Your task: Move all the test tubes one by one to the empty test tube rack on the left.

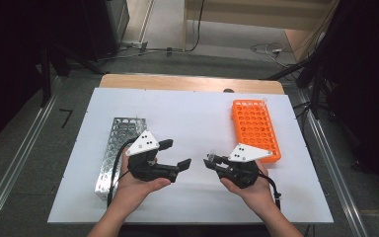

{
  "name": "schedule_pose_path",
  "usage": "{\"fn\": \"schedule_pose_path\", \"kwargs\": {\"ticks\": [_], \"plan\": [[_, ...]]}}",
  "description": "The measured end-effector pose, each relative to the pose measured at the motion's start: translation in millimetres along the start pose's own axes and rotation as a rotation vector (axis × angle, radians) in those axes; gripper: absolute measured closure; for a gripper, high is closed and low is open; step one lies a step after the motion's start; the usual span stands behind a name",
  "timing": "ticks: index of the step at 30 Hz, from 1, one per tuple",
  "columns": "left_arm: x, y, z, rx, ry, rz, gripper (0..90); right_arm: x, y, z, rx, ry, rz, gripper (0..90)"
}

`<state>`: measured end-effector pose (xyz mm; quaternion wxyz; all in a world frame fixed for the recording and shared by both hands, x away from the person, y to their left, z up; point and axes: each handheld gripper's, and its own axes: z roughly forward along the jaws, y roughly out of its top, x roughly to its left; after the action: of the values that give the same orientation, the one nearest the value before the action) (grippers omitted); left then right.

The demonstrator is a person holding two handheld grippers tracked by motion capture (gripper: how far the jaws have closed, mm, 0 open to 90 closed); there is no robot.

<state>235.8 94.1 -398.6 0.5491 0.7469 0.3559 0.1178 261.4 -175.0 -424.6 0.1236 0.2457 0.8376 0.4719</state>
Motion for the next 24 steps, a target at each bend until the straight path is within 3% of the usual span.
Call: {"fn": "schedule_pose_path", "kwargs": {"ticks": [3, 9, 15, 24], "plan": [[-3.8, 0.0, 1.5, 0.002, 0.002, 0.014, 27.1, 6.3, 0.9, 3.2, 0.001, 0.007, -0.011, 73.8], [-10.2, 1.1, 1.6, -0.007, -0.037, 0.037, 42.3, 16.0, 0.7, 9.6, 0.018, 0.016, -0.033, 73.8], [-18.1, 0.7, 6.8, 0.012, -0.08, 0.073, 50.6, 23.2, 1.8, 15.0, 0.025, 0.027, -0.054, 73.7], [-29.0, -2.3, 18.7, 0.061, -0.073, 0.106, 63.6, 34.0, 5.9, 17.4, 0.029, 0.051, -0.074, 73.8]]}}
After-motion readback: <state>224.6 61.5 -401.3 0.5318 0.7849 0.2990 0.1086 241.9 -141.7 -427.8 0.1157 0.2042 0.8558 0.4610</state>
